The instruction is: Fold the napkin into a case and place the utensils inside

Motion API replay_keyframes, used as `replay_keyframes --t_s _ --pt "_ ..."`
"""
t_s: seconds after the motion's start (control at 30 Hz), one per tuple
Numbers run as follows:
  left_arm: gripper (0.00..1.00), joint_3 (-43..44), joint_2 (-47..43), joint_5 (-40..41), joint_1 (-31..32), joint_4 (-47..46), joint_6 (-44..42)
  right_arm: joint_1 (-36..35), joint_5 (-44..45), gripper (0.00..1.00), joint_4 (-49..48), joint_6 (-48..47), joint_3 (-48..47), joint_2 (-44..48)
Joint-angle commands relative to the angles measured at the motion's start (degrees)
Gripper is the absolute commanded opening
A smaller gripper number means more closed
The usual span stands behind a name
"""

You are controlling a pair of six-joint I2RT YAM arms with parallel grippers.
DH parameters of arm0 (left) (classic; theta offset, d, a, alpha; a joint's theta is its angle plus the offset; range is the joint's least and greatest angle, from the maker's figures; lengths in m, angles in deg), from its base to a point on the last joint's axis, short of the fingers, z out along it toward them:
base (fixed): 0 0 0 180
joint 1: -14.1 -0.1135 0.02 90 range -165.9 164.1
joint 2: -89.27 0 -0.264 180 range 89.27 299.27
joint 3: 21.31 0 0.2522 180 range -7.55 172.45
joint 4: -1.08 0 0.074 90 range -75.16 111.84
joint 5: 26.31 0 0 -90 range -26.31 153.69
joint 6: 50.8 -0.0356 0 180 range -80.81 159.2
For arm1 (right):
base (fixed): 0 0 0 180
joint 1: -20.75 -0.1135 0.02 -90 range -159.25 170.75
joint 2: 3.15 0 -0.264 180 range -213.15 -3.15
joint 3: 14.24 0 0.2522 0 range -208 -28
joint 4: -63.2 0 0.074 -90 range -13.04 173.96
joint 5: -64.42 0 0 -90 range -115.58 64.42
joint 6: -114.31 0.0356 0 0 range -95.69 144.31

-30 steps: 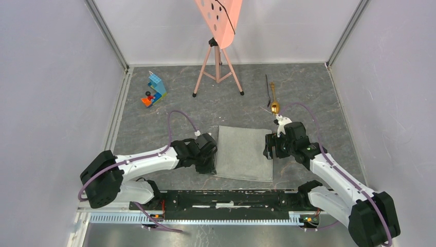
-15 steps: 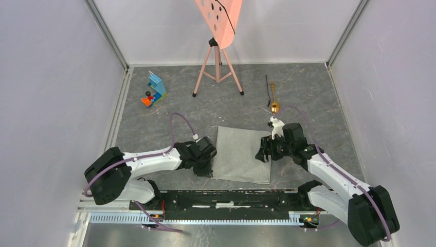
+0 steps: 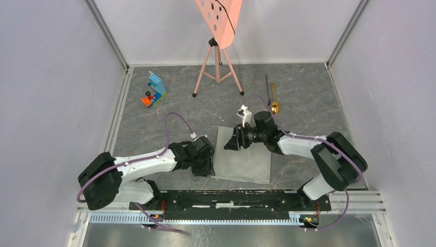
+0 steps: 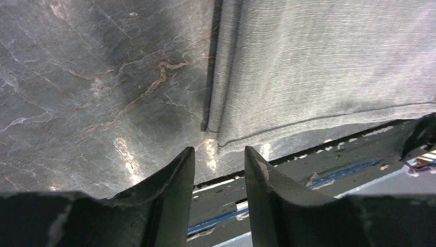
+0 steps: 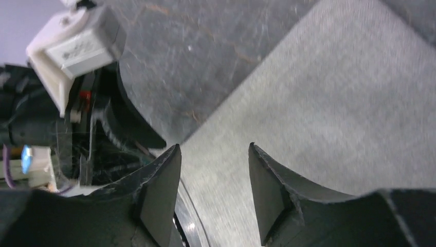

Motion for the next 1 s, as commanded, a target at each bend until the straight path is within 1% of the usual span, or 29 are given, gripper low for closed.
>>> replay_keyframes --t_s 0.0,0.1,0.2,0.3,0.4,0.53,0.6,0.7,0.8,0.83,0.9,0.97 --pt "0.48 2.83 -2.21 2.89 -0.33 0.89 -2.57 -0.10 -4.70 0.53 -14.31 6.83 -4.70 -6.89" --pt "0.46 3.92 1.76 3.28 -0.61 -0.18 -3.98 -0.24 -5.49 0.45 -16.27 8.39 -7.52 -11.47" --pt "0.44 4.22 5.24 3.85 -0.68 -2.00 -4.85 -0.59 -5.87 0.41 -17.32 8.87 -9.63 -14.57" --pt "0.39 4.39 7.26 4.97 -1.06 -2.59 -5.58 -0.54 -6.48 0.38 -18.93 8.93 -11.23 -17.80" --pt "0.29 4.75 8.60 6.51 -1.13 -1.28 -6.32 -0.31 -6.83 0.37 -19.87 8.15 -13.58 -21.78" --pt "0.24 3.95 10.31 5.89 -1.21 -1.71 -6.86 0.54 -6.78 0.37 -22.56 7.53 -16.66 -27.54" --pt "0.16 3.66 11.38 5.44 -1.32 -1.79 -6.87 1.21 -7.39 0.38 -23.90 7.07 -18.58 -31.04" --pt "0.08 2.79 11.85 5.15 -1.30 -2.11 -6.63 2.91 -9.32 0.41 -26.43 6.18 -21.69 -36.32" --pt "0.04 1.30 11.85 5.04 -1.31 -2.57 -5.84 4.68 -12.18 0.45 -30.24 7.26 -25.65 -42.06" --pt "0.03 0.94 11.86 5.05 -1.30 -2.56 -5.43 5.18 -13.27 0.46 -30.97 7.86 -27.32 -43.77" --pt "0.02 -0.05 11.88 4.51 -1.37 -3.38 -4.76 6.24 -15.38 0.51 -35.45 11.16 -30.04 -47.60" --pt "0.02 -0.95 11.85 4.57 -1.30 -4.20 -3.80 6.97 -18.63 0.52 -38.49 15.00 -35.05 -52.01"
